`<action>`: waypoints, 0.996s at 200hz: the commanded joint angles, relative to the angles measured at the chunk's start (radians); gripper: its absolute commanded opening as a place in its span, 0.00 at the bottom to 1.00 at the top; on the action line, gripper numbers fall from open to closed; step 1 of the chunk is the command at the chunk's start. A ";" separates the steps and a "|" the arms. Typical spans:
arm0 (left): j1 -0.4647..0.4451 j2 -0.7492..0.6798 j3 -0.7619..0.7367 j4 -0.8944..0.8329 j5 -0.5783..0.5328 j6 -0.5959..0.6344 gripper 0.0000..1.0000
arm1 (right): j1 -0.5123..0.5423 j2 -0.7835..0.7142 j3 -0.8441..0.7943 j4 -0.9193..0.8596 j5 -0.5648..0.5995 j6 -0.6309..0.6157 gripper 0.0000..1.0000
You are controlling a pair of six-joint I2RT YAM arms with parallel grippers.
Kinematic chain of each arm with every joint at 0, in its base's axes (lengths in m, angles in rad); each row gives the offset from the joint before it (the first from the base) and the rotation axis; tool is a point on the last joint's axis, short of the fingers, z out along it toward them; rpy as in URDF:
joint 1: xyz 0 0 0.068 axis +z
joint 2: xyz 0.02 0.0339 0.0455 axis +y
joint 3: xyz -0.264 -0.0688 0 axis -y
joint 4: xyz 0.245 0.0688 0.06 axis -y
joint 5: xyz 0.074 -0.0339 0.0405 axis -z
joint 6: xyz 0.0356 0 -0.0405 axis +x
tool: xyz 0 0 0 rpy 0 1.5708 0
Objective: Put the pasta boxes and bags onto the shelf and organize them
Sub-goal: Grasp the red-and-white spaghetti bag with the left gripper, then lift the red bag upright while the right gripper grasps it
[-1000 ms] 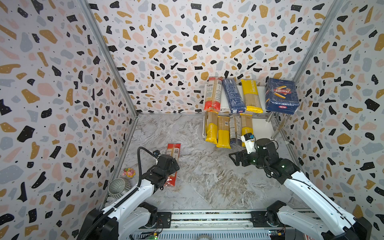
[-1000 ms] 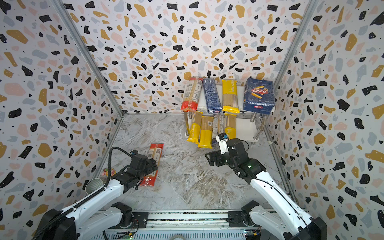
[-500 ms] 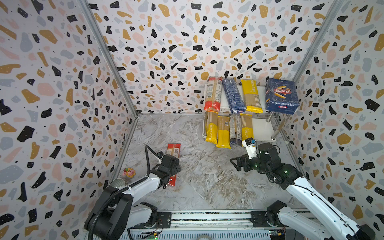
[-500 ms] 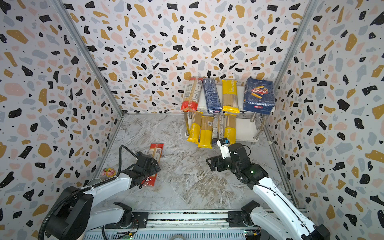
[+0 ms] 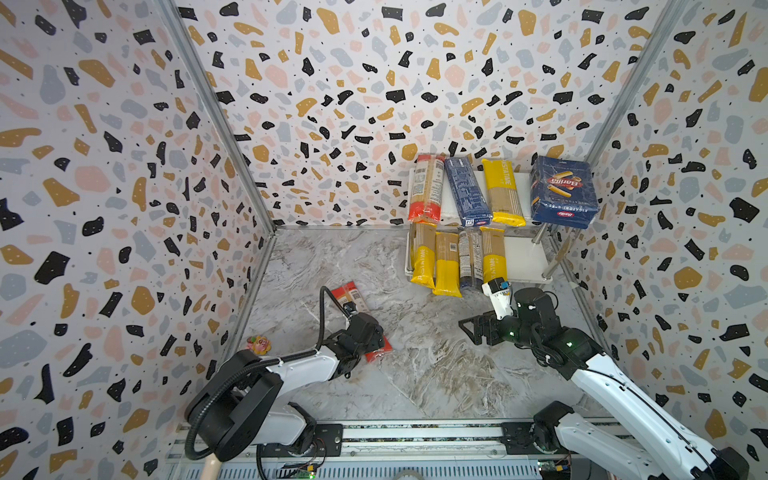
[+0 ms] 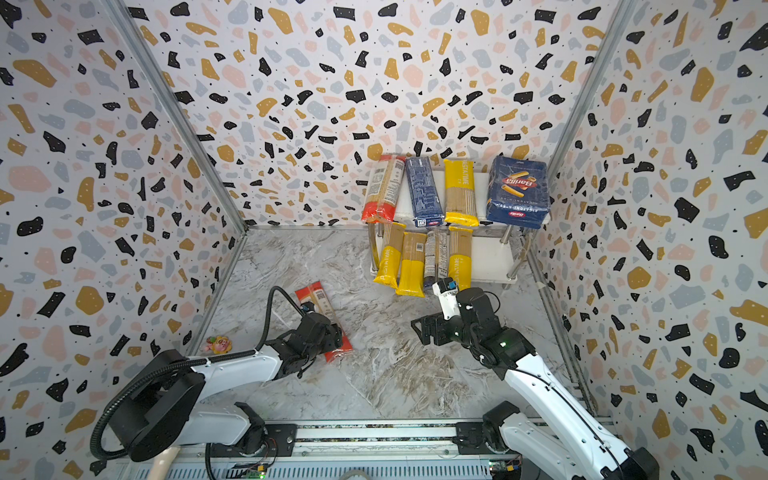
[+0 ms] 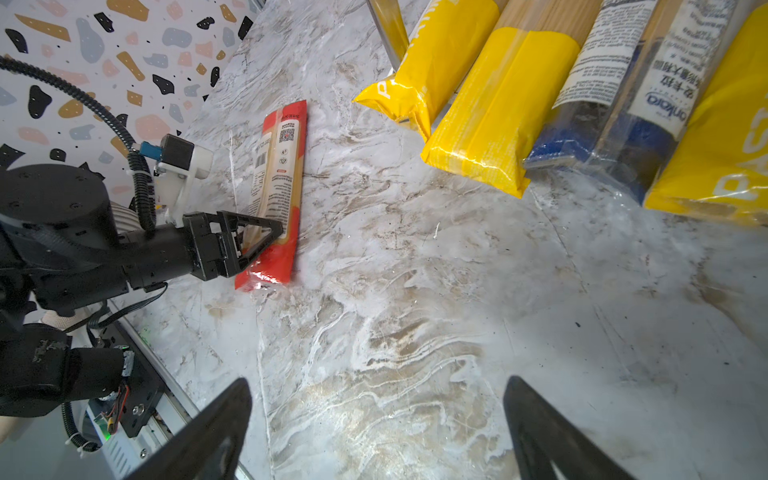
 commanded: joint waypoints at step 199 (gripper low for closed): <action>-0.095 -0.945 0.156 -0.808 -0.190 -0.076 1.00 | 0.473 0.904 0.456 0.174 0.174 -0.047 1.00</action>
